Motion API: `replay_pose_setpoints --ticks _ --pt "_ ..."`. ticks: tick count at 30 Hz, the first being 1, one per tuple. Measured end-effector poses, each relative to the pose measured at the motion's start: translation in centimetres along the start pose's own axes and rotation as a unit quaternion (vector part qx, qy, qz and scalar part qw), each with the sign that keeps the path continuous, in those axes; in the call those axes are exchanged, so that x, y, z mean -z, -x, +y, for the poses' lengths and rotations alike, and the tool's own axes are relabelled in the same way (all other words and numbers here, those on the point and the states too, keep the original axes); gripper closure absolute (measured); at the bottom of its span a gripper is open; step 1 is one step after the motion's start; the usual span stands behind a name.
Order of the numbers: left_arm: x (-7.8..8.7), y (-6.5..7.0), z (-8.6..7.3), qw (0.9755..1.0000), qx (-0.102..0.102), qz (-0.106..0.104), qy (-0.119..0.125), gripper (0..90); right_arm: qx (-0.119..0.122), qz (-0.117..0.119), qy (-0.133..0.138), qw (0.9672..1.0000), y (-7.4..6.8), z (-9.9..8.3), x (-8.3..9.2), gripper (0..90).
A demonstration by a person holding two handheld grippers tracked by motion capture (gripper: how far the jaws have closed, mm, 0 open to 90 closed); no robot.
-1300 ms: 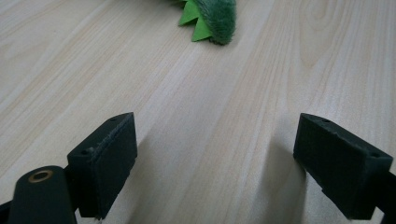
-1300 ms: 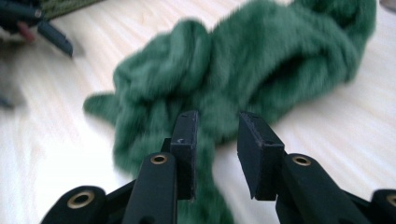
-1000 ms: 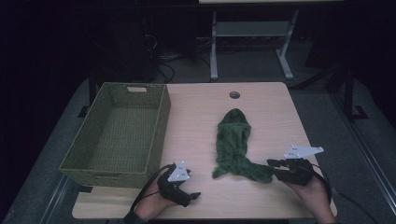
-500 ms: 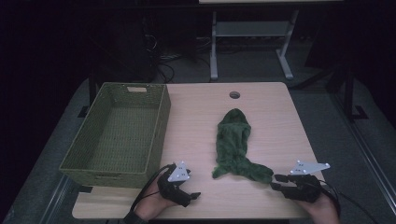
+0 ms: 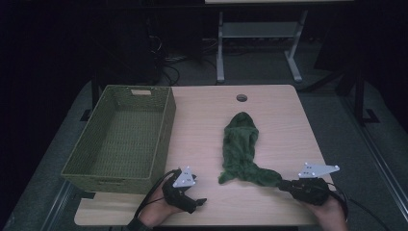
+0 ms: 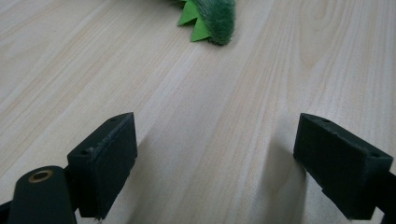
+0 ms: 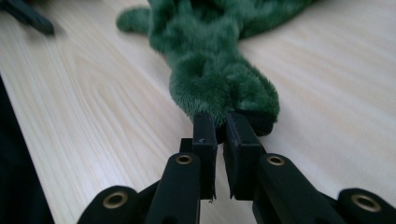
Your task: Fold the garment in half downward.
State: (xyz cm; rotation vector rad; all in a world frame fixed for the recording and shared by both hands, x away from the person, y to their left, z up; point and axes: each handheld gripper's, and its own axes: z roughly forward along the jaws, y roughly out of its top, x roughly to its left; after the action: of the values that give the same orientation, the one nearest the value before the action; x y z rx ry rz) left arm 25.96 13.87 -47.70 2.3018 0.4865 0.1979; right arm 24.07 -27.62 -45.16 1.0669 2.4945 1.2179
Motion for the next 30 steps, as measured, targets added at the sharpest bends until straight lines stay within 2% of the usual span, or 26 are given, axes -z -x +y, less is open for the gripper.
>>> replay_pose_setpoints --ticks 4,13,20,30 --pt "0.0 0.0 0.0 1.0000 0.000 0.000 0.000 12.9 0.003 0.009 0.022 0.9997 0.3 1.3 0.2 82.8" --pt "0.0 0.0 0.0 1.0000 0.002 0.001 0.001 12.9 0.030 0.007 0.038 0.9988 0.3 5.0 -0.6 83.5" --pt "0.0 0.0 0.0 1.0000 -0.002 0.001 0.000 12.9 0.047 -0.009 0.038 0.9981 0.6 7.8 -2.7 83.2" --pt "0.0 0.0 0.0 1.0000 0.001 0.001 0.000 12.9 0.037 -0.025 0.017 0.9989 1.9 10.3 -7.0 81.3"
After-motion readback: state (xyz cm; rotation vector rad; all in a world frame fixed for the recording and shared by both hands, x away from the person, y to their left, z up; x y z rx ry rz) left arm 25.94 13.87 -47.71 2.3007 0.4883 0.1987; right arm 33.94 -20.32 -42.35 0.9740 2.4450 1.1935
